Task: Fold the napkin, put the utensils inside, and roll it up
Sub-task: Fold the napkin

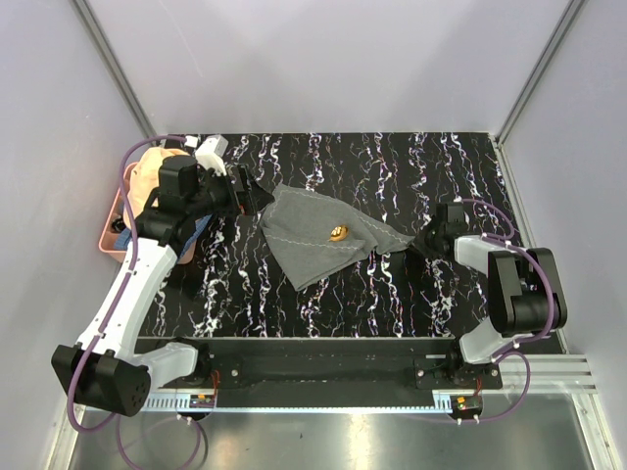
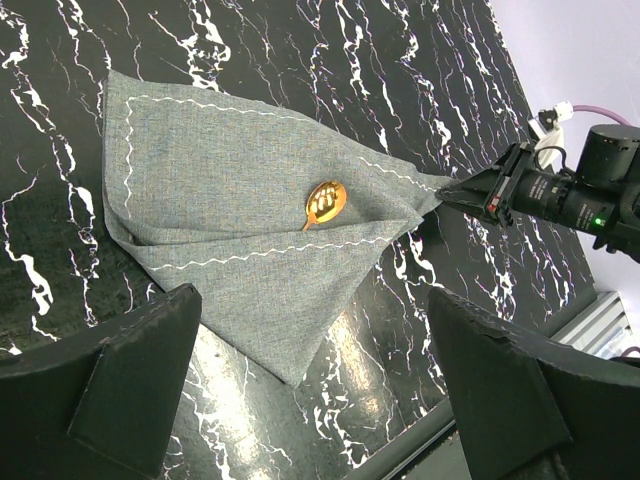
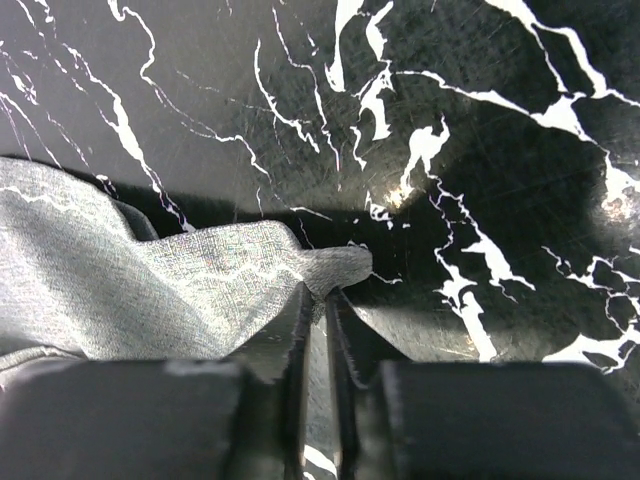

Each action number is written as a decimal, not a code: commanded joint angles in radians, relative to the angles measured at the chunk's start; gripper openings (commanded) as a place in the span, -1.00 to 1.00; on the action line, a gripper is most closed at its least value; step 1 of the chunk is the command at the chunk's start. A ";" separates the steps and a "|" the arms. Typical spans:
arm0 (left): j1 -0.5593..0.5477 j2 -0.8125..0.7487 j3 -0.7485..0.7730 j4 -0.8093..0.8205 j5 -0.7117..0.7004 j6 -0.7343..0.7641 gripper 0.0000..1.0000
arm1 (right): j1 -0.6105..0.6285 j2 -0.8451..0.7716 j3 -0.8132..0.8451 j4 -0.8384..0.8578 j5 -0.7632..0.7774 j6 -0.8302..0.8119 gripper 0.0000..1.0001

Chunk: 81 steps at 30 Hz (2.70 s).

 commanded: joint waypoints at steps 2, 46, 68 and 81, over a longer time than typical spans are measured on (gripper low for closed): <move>-0.004 -0.019 -0.004 0.039 0.027 0.009 0.97 | -0.004 0.022 0.016 -0.015 0.016 -0.005 -0.87; -0.004 -0.005 -0.008 0.041 0.015 0.009 0.97 | 0.130 -0.214 0.183 0.166 -0.280 -0.200 -1.00; -0.004 -0.010 -0.016 0.049 0.012 0.007 0.97 | 0.454 -0.111 0.194 0.193 -0.366 -0.262 -1.00; -0.004 -0.008 -0.019 0.053 0.007 0.004 0.97 | 0.580 0.107 0.226 0.241 -0.375 -0.262 -1.00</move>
